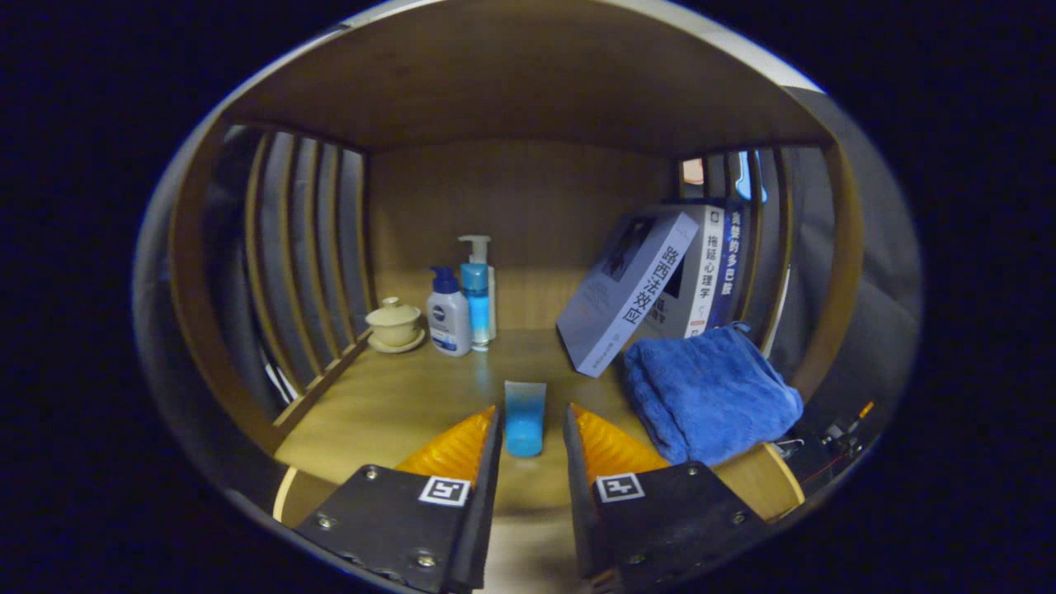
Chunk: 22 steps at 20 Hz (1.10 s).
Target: Pull open the drawer, take out the items inside it, and place them on the countertop above the cabinet.
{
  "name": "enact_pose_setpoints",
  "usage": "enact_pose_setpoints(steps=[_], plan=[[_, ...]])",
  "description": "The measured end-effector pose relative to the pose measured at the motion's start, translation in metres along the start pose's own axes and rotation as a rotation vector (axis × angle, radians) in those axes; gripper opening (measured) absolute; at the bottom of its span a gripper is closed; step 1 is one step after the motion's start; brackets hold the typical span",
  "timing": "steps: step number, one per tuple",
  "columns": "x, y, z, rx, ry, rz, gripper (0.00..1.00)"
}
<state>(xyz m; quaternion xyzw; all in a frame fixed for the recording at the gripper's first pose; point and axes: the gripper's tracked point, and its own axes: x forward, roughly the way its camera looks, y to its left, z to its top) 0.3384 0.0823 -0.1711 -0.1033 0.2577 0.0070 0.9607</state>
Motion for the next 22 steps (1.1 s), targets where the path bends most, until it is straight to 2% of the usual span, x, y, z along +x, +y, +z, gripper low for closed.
enact_pose_setpoints(steps=[4, 9, 17, 22], plan=[[-0.073, -0.009, -0.013, -0.036, -0.053, 0.02, 0.41], [-0.146, -0.036, -0.041, -0.024, -0.068, -0.005, 0.41], [-0.202, -0.055, -0.142, -0.111, 0.016, -0.056, 0.43], [-0.199, -0.047, -0.169, -0.122, 0.041, -0.051, 0.9]])
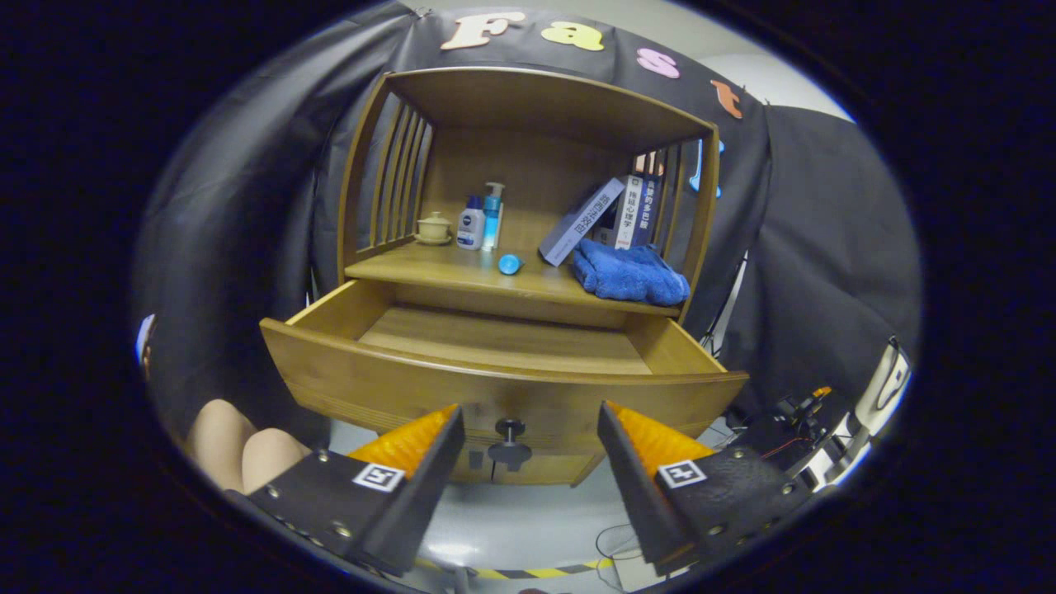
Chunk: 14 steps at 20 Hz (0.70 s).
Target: Pull open the drawer, take out the items inside it, and place them on the countertop above the cabinet.
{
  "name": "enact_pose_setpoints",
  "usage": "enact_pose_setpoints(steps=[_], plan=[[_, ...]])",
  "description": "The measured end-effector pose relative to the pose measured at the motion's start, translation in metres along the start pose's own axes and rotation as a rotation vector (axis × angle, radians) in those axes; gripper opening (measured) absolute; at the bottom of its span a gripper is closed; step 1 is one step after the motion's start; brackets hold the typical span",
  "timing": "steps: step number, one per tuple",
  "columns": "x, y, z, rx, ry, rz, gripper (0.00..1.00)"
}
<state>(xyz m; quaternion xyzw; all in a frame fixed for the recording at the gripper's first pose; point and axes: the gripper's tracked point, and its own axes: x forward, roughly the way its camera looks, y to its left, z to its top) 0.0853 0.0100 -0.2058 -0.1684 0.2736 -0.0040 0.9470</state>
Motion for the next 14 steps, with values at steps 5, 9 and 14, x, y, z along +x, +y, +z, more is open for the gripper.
enact_pose_setpoints(steps=[5, 9, 14], plan=[[0.028, 0.009, -0.003, 0.013, 0.001, 0.004, 0.99], [0.044, 0.018, -0.002, 0.032, 0.001, 0.015, 0.99], [0.051, 0.024, -0.001, 0.002, -0.007, 0.031, 0.99]])
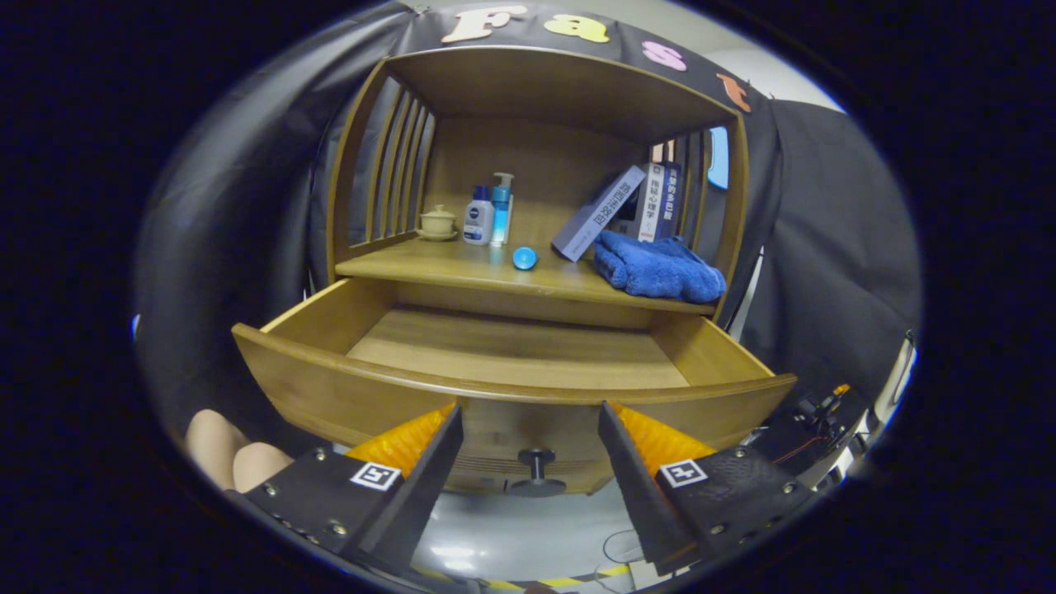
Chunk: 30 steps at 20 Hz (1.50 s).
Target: Pull open the drawer, take out the items inside it, and place them on the countertop above the cabinet.
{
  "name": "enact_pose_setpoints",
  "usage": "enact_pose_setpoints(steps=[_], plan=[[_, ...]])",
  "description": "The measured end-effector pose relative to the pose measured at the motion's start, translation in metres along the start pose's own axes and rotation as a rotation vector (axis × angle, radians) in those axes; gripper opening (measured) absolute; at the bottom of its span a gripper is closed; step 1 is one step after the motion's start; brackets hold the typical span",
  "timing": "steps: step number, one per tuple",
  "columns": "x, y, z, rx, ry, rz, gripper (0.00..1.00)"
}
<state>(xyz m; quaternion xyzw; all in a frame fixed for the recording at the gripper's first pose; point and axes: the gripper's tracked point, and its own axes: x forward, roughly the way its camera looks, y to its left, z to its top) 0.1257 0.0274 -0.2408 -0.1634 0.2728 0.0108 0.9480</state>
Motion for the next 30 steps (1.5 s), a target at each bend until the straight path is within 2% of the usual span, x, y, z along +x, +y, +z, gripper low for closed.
enact_pose_setpoints(steps=[9, 19, 30], plan=[[0.019, 0.001, 0.022, -0.047, -0.043, -0.001, 0.98], [0.097, 0.008, 0.045, 0.007, -0.054, -0.032, 0.98], [0.146, 0.014, 0.062, 0.02, -0.067, -0.065, 0.97]])
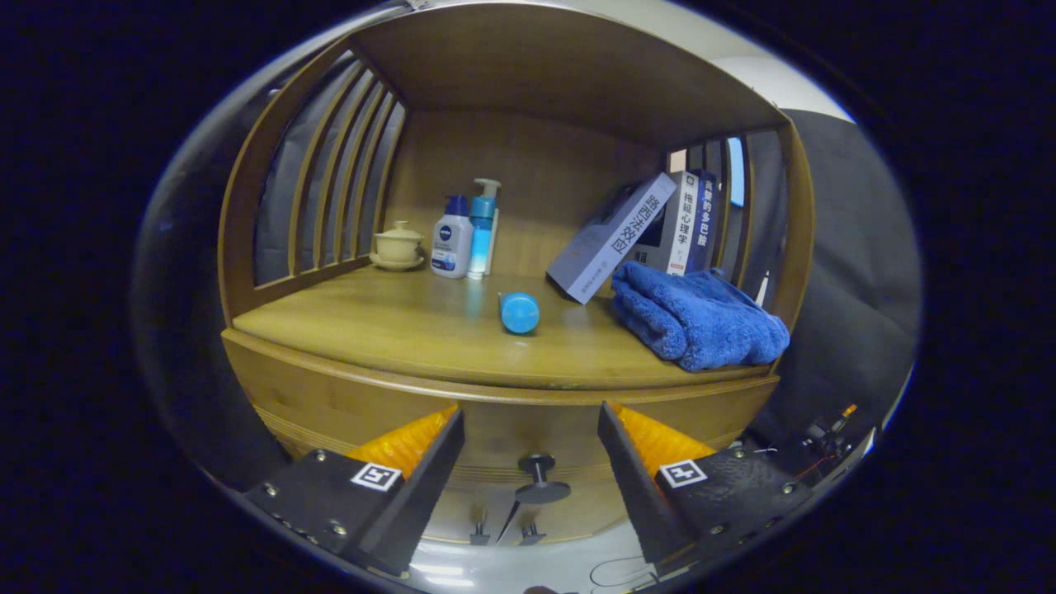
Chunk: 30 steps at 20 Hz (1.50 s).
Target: Pull open the drawer, take out the items inside it, and place them on the countertop above the cabinet.
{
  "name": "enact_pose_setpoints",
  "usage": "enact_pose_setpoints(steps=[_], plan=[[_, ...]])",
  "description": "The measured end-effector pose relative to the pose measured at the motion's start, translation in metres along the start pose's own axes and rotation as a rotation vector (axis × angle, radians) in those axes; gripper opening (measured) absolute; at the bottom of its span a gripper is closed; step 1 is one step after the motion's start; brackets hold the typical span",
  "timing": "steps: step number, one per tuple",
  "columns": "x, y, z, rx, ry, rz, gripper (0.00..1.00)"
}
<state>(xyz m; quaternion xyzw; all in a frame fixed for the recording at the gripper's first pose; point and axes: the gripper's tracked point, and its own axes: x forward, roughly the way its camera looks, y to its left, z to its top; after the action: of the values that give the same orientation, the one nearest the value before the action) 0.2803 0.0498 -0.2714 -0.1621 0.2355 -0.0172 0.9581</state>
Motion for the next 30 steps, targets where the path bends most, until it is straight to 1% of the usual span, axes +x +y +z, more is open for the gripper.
enact_pose_setpoints(steps=[3, 6, 8, 10, 13, 16, 18, 21, 23, 26, 30], plan=[[0.0, -0.001, 0.0, -0.006, -0.007, -0.002, 0.96], [-0.005, -0.002, 0.007, 0.041, -0.023, -0.005, 0.97], [-0.016, -0.002, 0.016, 0.07, -0.042, 0.005, 0.97], [-0.034, -0.006, 0.029, 0.067, -0.071, 0.016, 0.97], [-0.072, -0.019, 0.061, 0.07, -0.138, 0.028, 0.96], [-0.124, -0.044, 0.1, 0.078, -0.212, 0.032, 0.96], [-0.162, -0.066, 0.122, 0.069, -0.257, 0.017, 0.96], [-0.215, -0.103, 0.146, 0.036, -0.314, -0.034, 0.96], [-0.248, -0.122, 0.154, 0.021, -0.336, -0.063, 0.96], [-0.285, -0.145, 0.153, 0.014, -0.343, -0.108, 0.96], [-0.311, -0.161, 0.145, 0.02, -0.351, -0.145, 0.96]])
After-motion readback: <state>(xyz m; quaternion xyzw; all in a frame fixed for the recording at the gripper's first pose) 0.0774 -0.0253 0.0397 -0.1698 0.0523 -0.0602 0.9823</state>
